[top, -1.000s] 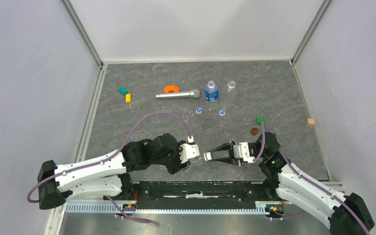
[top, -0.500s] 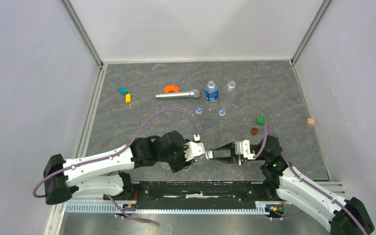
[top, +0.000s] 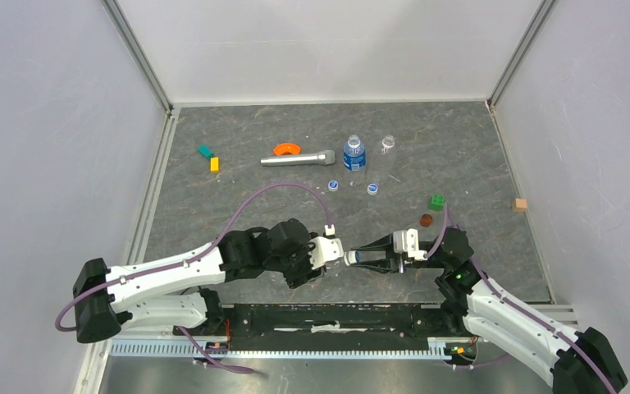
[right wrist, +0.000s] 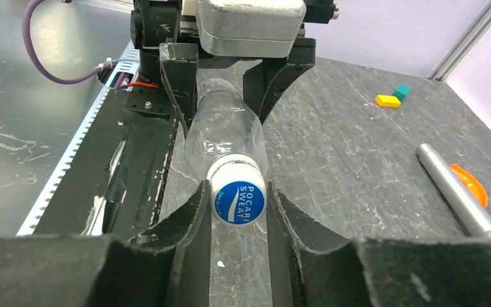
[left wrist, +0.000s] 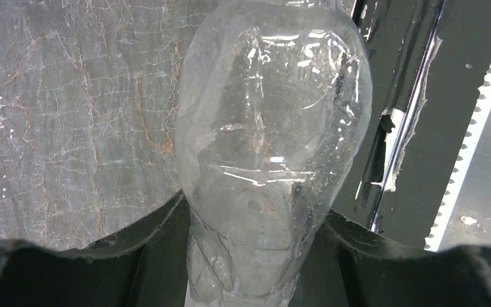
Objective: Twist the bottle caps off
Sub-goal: Unscrew the bottle cap from the plastic bottle.
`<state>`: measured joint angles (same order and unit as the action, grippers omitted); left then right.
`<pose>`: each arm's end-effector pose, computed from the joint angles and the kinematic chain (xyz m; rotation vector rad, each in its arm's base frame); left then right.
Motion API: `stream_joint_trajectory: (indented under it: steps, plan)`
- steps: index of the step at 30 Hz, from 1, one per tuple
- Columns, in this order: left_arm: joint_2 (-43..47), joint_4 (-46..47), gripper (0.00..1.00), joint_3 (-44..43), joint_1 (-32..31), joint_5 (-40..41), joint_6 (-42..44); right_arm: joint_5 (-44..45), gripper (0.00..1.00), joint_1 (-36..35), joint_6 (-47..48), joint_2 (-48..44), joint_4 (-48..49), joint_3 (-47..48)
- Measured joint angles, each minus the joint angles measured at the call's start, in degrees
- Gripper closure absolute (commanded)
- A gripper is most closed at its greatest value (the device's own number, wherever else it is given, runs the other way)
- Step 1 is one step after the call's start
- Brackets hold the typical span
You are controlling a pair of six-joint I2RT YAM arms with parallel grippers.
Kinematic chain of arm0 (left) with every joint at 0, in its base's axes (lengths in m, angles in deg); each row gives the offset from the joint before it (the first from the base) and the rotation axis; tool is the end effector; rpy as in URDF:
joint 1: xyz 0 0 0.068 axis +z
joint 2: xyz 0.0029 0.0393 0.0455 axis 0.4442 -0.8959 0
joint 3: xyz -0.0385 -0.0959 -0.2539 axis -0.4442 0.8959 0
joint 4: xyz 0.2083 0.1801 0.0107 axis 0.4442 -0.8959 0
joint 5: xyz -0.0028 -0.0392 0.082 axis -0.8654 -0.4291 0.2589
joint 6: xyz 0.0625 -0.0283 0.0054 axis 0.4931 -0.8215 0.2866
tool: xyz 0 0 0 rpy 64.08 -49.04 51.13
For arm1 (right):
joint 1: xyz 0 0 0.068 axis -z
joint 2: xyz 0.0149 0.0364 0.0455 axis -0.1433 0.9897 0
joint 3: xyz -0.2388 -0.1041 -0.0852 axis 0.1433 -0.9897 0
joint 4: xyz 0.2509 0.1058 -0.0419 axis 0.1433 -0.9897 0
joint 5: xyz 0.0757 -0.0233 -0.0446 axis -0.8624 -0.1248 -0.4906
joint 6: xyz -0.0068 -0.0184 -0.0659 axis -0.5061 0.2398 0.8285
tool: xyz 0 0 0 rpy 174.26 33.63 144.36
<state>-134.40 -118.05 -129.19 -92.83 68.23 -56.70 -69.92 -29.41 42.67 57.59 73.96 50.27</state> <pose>0.0940 -0.2266 0.2360 1.5813 1.9122 -0.5266 0.1135 0.1427 0.2162 -1.2318 1.0389 1.1011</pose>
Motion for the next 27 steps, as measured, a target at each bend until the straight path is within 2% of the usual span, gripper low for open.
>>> stream_joint_trajectory:
  steps: [4,13,27]
  plan:
    - [0.1,0.0,0.73,0.0,0.0,0.0,0.0,-0.5,0.60,0.0,-1.1,0.7,1.0,0.0]
    - [1.8,2.9,0.74,1.8,0.0,-0.5,0.8,-2.1,0.55,0.0,-2.8,1.7,2.5,0.0]
    - [4.0,8.8,0.74,2.0,-0.2,-1.3,1.1,-2.7,0.41,0.0,-5.9,3.8,2.7,0.8]
